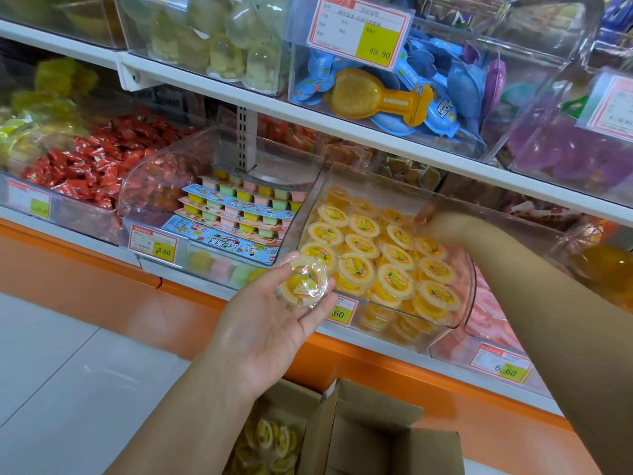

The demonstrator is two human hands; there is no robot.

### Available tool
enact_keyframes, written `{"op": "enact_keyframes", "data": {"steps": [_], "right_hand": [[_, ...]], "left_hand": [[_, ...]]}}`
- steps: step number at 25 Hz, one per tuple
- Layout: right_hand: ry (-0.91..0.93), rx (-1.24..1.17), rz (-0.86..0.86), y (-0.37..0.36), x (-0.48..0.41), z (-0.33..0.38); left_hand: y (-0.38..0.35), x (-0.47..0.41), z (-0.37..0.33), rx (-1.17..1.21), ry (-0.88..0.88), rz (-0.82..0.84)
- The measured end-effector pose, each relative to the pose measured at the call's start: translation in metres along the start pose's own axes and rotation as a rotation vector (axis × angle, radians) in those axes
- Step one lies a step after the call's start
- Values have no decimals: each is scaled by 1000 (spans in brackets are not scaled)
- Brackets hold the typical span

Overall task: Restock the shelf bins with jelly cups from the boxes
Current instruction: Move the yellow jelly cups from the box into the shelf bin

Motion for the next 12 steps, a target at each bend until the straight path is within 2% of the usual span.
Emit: {"op": "enact_keyframes", "data": {"steps": [4,6,8,10,12], "right_hand": [[-44,-75,3,10,21,2],[-1,-117,-96,20,41,21],[123,-397,-136,22,66,53],[265,-681,60,13,100,100],[384,-682,215,-2,128,137]], "left_hand": [[-1,1,-1,-21,9,-2],[-2,2,-2,-44,18,15],[-3,2,-2,-62,21,30],[-2,2,-3,-80,17,32],[-1,3,-4,-99,6,40]]}}
Point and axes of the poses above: each hand's wrist, its own x-axis away from the middle knuckle, its own y-axis out of the back of the hand, z = x × y, the point moved 6 cm from there along -x, towards the middle knuckle, and after that the axes turned 4 degrees about -x, right-handed, at the moved point
